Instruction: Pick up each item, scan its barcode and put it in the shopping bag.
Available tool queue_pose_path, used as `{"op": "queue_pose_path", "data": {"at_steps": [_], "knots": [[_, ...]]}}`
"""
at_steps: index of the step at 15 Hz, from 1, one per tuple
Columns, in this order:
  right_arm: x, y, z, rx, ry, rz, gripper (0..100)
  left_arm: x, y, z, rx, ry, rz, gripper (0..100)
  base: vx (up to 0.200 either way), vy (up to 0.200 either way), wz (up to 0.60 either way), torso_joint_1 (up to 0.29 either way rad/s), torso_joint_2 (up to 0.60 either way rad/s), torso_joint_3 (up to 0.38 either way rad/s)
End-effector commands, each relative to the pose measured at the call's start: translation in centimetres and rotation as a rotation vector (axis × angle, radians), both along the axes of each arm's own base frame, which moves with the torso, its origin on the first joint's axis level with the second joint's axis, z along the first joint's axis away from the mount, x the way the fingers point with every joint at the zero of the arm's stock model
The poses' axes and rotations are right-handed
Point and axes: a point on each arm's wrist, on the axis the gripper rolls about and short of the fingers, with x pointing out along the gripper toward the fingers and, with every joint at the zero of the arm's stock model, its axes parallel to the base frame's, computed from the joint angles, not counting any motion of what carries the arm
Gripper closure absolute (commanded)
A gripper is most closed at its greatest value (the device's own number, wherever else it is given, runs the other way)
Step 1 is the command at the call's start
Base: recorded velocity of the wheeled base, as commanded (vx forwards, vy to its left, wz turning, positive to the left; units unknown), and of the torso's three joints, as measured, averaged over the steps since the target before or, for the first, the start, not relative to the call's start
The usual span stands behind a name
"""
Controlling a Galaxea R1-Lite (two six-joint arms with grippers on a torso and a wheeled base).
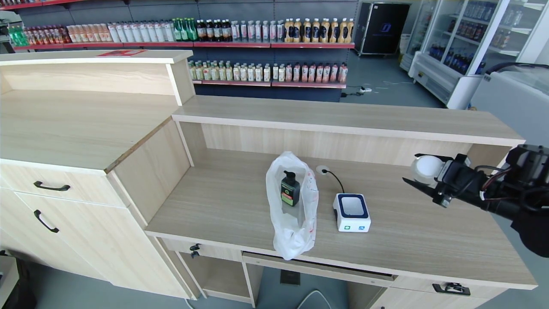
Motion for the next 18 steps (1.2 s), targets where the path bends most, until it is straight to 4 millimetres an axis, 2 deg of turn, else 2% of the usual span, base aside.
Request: {"op": "queue_pose_path", "data": {"at_steps": [1, 5, 11, 18], "knots": [[1.2, 0.1, -1.8, -0.002, 0.014, 0.049, 100, 0.0, 0.0, 0.0, 0.0, 0.0, 0.0, 0, 0.0, 0.0, 0.6, 0.002, 0.0, 0.002], [2.3, 0.1, -3.7, -0.032, -0.051, 0.122, 100, 0.0, 0.0, 0.0, 0.0, 0.0, 0.0, 0, 0.0, 0.0, 0.6, 0.005, 0.01, 0.002], [3.9, -0.2, -7.2, -0.084, -0.104, 0.164, 100, 0.0, 0.0, 0.0, 0.0, 0.0, 0.0, 0, 0.0, 0.0, 0.0, 0.0, 0.0, 0.0], [4.9, -0.6, -9.7, -0.082, -0.1, 0.181, 100, 0.0, 0.0, 0.0, -0.001, 0.0, 0.0, 0, 0.0, 0.0, 0.0, 0.0, 0.0, 0.0]]}}
